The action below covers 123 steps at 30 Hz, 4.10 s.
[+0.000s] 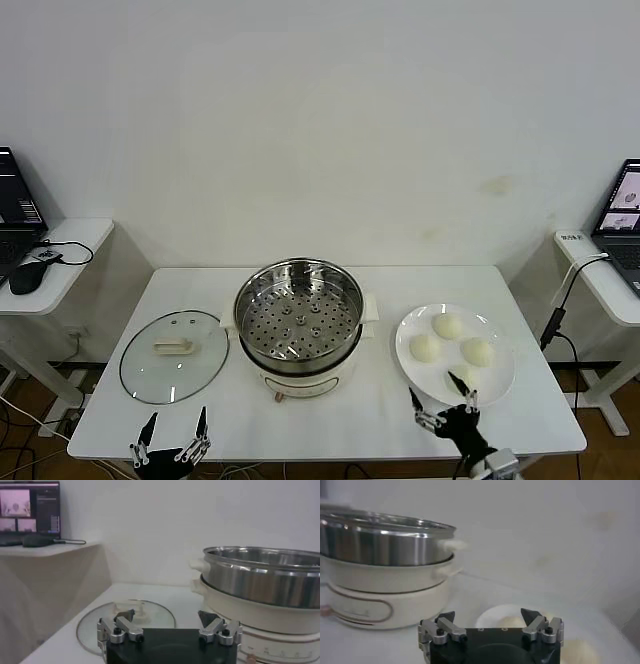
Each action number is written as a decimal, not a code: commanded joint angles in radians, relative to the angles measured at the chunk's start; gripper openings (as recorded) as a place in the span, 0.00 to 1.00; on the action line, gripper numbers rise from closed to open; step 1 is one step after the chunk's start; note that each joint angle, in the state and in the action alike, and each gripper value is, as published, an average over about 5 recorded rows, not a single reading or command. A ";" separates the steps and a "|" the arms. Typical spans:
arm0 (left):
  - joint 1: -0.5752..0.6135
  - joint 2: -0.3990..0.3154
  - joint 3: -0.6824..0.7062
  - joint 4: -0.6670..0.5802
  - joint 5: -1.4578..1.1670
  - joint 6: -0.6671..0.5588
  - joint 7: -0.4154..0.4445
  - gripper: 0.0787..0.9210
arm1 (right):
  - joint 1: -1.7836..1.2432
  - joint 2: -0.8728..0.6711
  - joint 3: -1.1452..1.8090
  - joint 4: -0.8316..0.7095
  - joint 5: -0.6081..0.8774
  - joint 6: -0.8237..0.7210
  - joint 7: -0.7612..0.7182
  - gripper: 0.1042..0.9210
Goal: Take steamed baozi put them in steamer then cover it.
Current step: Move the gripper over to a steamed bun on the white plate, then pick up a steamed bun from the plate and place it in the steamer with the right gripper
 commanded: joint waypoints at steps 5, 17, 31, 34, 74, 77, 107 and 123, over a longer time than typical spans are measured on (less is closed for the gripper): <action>-0.008 0.002 -0.016 -0.015 0.102 0.051 -0.020 0.88 | 0.341 -0.337 0.034 -0.182 -0.347 -0.081 -0.241 0.88; -0.007 0.001 -0.025 -0.020 0.110 0.074 -0.013 0.88 | 0.987 -0.610 -0.574 -0.480 -0.336 -0.085 -0.638 0.88; -0.008 0.001 -0.040 -0.028 0.107 0.085 -0.012 0.88 | 1.460 -0.525 -1.219 -0.713 -0.207 -0.074 -0.867 0.88; -0.007 0.002 -0.044 -0.031 0.106 0.086 -0.012 0.88 | 1.461 -0.499 -1.254 -0.742 -0.206 -0.085 -0.859 0.88; 0.001 0.006 -0.065 -0.041 0.110 0.088 -0.013 0.88 | 1.412 -0.275 -1.219 -0.962 -0.269 -0.107 -0.780 0.69; 0.003 0.006 -0.064 -0.046 0.111 0.088 -0.013 0.88 | 1.415 -0.286 -1.221 -0.942 -0.261 -0.107 -0.784 0.66; 0.000 0.031 -0.059 -0.057 0.058 0.056 -0.008 0.88 | 2.186 -0.249 -1.710 -0.616 0.252 -0.074 -0.841 0.66; -0.002 0.025 -0.083 -0.082 0.066 0.056 -0.008 0.88 | 2.115 0.113 -1.844 -0.718 0.131 0.124 -0.788 0.66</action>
